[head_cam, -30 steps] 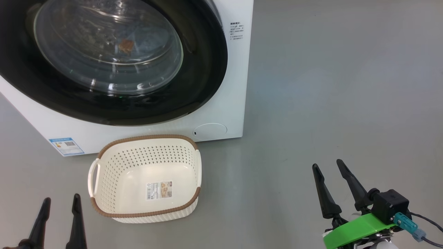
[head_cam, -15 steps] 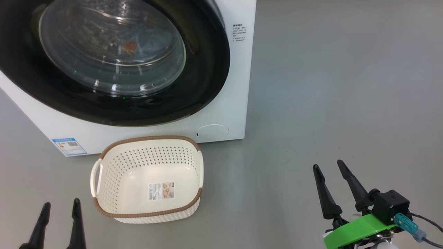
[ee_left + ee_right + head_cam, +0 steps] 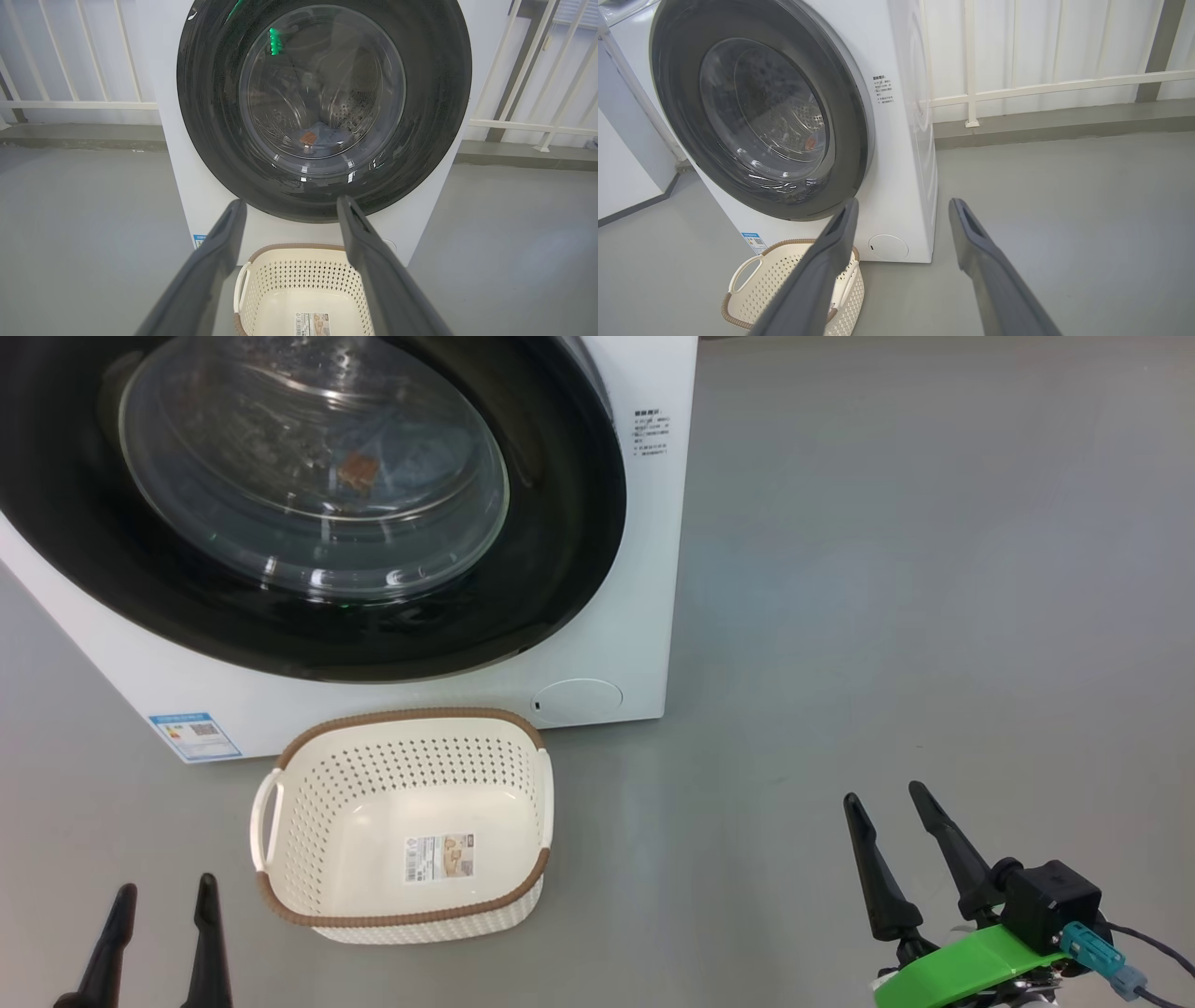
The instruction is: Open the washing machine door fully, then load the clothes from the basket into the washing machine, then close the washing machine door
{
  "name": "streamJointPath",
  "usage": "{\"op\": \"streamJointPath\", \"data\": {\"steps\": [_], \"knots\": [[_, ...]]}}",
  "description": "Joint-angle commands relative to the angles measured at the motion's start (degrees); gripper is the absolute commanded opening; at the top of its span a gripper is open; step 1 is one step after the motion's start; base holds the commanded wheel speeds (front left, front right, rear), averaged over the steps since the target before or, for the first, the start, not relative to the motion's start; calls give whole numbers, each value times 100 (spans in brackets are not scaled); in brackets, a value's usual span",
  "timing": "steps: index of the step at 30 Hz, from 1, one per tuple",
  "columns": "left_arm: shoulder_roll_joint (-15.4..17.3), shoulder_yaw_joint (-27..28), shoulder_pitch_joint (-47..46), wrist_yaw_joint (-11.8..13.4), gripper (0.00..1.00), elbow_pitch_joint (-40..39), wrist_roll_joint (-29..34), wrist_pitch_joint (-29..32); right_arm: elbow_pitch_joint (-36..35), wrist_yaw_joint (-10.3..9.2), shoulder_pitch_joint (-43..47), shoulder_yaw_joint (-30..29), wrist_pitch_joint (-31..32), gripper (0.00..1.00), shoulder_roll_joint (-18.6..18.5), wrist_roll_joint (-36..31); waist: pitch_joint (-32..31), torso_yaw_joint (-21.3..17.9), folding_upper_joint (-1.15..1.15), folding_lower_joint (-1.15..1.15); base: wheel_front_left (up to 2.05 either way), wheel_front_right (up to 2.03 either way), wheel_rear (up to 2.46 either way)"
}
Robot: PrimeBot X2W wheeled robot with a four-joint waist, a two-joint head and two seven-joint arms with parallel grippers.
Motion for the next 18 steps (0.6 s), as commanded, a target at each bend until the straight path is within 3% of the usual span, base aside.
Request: {"op": "streamJointPath", "data": {"steps": [1,18], "knots": [[54,202,-89,-18,100,-89,38,-52,-134,-15,-18,114,-28,100,22,-22,-20,12,0,0,0,0,0],[48,181,-108,-18,100,-61,1,-52,-73,-15,25,66,-28,100,22,113,-123,52,0,0,0,0,0]]}}
